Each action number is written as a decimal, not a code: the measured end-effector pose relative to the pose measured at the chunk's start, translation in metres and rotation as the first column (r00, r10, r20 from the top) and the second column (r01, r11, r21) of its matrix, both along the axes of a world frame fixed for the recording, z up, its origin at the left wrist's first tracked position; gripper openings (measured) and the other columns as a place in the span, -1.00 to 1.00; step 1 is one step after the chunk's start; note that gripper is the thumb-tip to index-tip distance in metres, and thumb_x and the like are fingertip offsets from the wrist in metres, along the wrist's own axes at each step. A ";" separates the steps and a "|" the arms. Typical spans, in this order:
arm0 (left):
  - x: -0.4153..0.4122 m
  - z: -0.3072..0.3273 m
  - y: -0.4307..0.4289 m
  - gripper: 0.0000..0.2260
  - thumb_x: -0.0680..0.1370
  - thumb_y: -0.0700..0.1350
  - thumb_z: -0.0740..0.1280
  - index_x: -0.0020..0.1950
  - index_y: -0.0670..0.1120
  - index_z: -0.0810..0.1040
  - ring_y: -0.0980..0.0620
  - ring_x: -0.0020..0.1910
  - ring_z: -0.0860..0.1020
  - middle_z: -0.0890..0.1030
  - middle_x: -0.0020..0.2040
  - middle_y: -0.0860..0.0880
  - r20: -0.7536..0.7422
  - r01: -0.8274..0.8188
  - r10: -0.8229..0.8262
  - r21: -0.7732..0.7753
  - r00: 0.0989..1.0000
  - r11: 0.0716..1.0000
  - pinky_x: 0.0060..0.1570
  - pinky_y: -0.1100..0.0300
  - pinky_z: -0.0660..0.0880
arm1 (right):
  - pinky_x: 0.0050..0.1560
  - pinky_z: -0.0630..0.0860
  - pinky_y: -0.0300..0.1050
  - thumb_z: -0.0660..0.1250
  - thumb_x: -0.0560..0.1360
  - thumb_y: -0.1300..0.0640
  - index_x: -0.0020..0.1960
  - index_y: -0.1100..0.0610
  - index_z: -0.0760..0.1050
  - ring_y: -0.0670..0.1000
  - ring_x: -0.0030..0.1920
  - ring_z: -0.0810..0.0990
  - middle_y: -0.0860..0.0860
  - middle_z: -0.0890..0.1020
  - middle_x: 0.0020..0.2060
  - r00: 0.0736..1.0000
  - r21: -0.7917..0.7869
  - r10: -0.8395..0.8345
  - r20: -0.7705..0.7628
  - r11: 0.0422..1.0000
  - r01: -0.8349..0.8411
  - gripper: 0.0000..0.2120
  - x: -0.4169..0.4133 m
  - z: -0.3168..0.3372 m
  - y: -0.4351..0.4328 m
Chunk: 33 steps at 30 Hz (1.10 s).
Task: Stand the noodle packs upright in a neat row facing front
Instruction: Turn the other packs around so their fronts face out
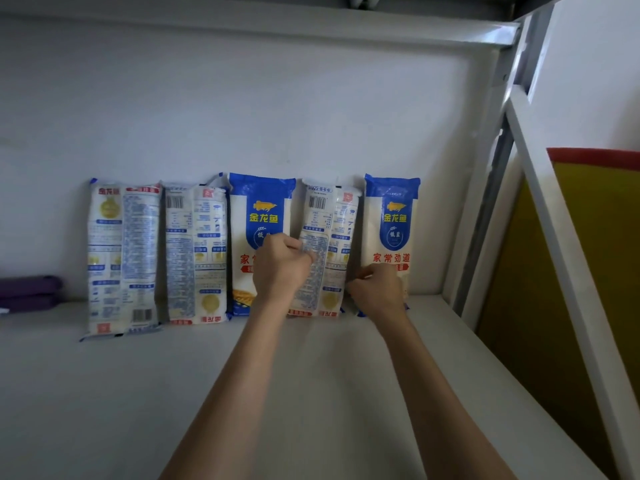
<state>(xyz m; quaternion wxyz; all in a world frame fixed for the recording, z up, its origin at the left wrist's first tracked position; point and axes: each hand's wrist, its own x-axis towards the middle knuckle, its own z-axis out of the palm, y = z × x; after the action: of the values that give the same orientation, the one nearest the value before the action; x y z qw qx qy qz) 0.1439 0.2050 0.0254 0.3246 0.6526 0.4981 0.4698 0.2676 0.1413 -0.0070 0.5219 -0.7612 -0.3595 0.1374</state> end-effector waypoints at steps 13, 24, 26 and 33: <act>0.013 -0.012 -0.003 -0.66 0.45 0.08 0.47 0.13 -0.07 0.61 0.01 0.01 0.63 0.68 0.07 -0.01 -0.056 0.109 -0.107 0.036 0.993 0.993 -0.20 0.19 0.47 | 0.01 0.59 -0.04 0.33 0.46 0.38 0.18 0.25 0.52 0.16 0.15 0.61 0.14 0.62 0.13 0.997 0.042 0.073 -0.024 0.997 -0.072 -0.70 -0.017 -0.013 0.006; 0.000 -0.009 0.011 -0.85 0.50 -0.13 0.44 0.00 -0.10 0.53 -0.02 -0.02 0.59 0.65 0.03 -0.06 0.019 0.181 -0.180 -0.075 0.983 0.981 0.00 0.04 0.55 | 0.10 0.61 0.11 0.42 0.39 0.38 0.20 0.16 0.47 0.10 0.14 0.62 0.08 0.64 0.13 0.983 0.138 0.172 -0.064 0.977 -0.162 -0.59 -0.016 -0.015 0.007; -0.002 -0.005 0.012 -0.83 0.46 -0.18 0.49 -0.03 -0.08 0.52 -0.03 0.00 0.60 0.65 0.01 -0.04 0.068 0.232 -0.225 -0.127 0.972 0.964 0.04 0.02 0.55 | 0.08 0.61 0.02 0.41 0.40 0.42 0.21 0.16 0.48 0.09 0.16 0.61 0.08 0.63 0.14 0.983 0.129 0.183 0.005 0.975 -0.182 -0.58 -0.015 -0.015 0.006; -0.016 -0.001 0.012 -0.49 0.32 -0.27 0.58 0.24 -0.10 0.58 0.01 0.13 0.60 0.67 0.12 -0.01 0.157 0.440 -0.417 -0.163 0.895 0.883 0.16 0.05 0.51 | 0.07 0.62 0.05 0.45 0.30 0.50 0.25 0.20 0.45 0.12 0.18 0.60 0.10 0.62 0.16 0.941 0.108 0.338 -0.019 0.936 -0.334 -0.43 -0.005 -0.003 -0.001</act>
<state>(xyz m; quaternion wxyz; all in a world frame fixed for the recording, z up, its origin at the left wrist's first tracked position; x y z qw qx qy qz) 0.1276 0.2167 0.0246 0.5113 0.6829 0.3649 0.3731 0.2631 0.1405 -0.0102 0.5360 -0.6580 -0.4811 0.2199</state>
